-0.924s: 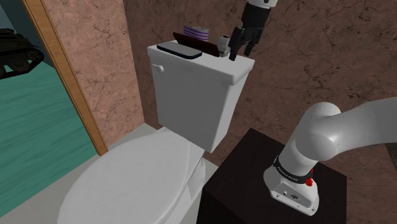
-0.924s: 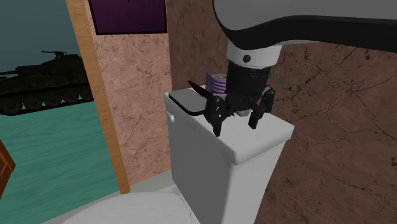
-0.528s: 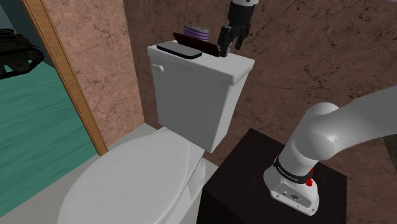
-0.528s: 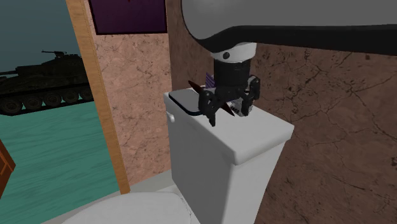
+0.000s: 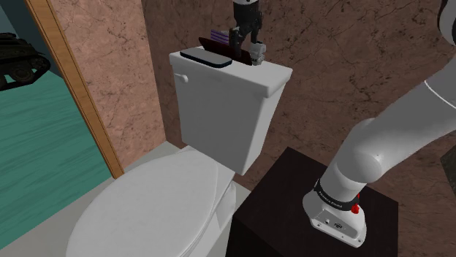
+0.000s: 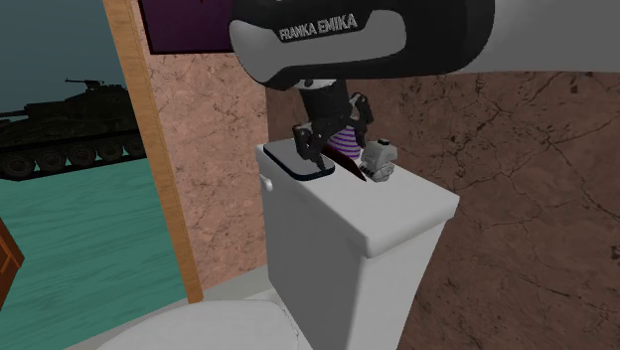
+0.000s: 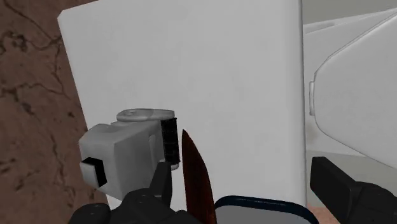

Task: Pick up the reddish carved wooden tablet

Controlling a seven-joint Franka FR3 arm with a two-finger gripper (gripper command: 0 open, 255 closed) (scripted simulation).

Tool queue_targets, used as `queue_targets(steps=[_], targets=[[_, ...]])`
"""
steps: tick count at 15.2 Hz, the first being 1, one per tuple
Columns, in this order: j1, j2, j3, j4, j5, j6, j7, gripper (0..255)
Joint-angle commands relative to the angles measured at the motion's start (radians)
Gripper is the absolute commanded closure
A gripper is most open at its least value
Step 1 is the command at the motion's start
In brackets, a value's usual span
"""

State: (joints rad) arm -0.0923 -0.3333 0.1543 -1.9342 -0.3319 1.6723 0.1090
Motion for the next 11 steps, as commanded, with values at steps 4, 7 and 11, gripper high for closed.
queue_targets(steps=[4,7,11], targets=[[-0.014,0.221,0.054,0.208,-0.183,-0.040,0.006,0],[-0.005,0.355,0.079,0.347,-0.302,-0.084,0.005,0],[0.007,0.422,0.083,0.392,-0.364,-0.088,0.013,0]])
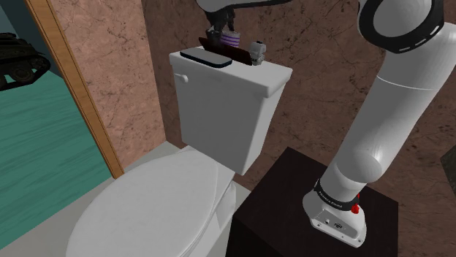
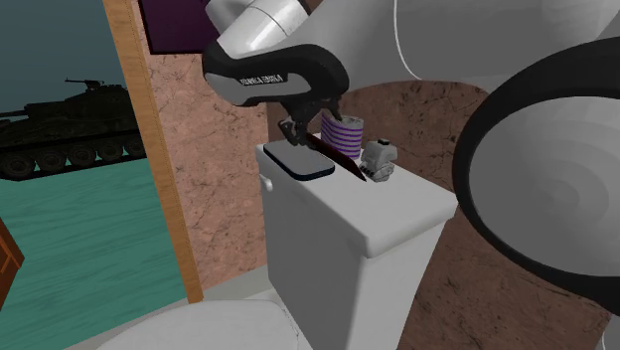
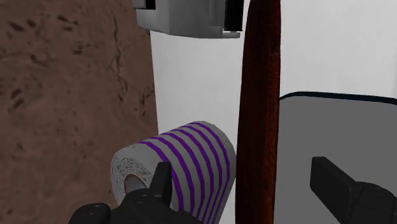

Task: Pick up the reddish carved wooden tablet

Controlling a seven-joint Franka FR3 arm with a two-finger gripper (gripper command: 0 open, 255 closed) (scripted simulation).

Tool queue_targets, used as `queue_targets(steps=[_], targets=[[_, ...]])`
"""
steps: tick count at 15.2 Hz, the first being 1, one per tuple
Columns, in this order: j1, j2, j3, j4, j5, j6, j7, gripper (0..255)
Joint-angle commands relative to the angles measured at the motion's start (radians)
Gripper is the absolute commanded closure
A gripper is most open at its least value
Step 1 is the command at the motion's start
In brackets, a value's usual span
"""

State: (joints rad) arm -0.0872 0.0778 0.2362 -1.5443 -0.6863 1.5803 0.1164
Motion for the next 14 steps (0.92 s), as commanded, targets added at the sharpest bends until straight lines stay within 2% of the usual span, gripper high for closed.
queue_targets(steps=[1,7,8,14], targets=[[0.001,0.008,0.000,-0.014,-0.009,0.015,0.013,0],[-0.004,0.000,-0.002,-0.081,-0.009,0.065,0.045,0],[-0.003,-0.001,-0.002,-0.082,-0.009,0.065,0.045,255],[-0.003,-0.001,-0.002,-0.081,-0.009,0.065,0.046,255]])
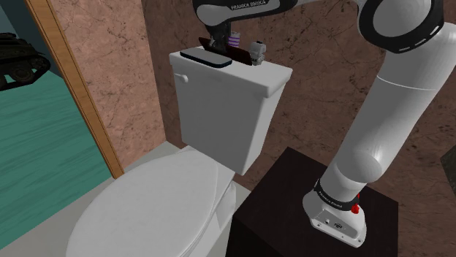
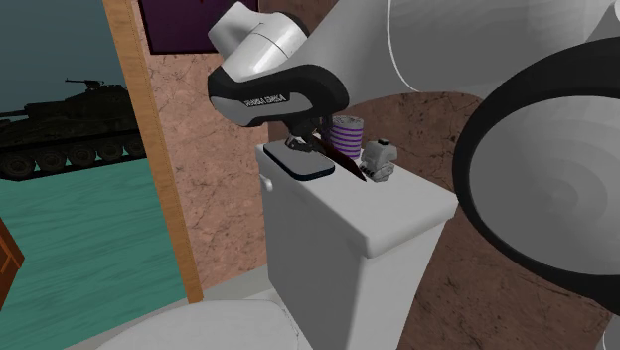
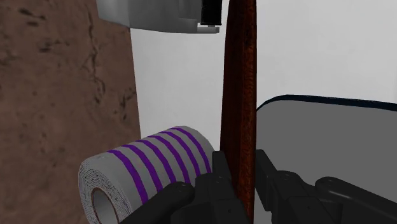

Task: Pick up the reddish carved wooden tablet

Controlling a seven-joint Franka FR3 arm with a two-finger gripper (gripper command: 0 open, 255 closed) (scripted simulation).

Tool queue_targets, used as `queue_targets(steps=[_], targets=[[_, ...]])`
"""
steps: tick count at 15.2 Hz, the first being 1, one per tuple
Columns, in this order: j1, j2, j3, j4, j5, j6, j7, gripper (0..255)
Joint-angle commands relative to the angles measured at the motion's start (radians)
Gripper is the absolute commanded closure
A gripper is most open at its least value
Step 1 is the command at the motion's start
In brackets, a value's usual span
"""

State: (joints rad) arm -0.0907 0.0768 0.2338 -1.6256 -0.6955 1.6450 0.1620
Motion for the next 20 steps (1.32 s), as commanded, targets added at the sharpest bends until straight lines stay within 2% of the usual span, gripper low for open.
queue_targets(steps=[1,3,18,20], targets=[[0.000,0.000,0.000,0.000,0.000,0.000,0.000,255],[0.000,0.001,0.000,0.001,0.000,0.000,0.000,255],[0.020,0.049,0.009,0.251,-0.013,-0.173,-0.110,255],[0.020,0.050,0.009,0.253,-0.013,-0.175,-0.111,255]])
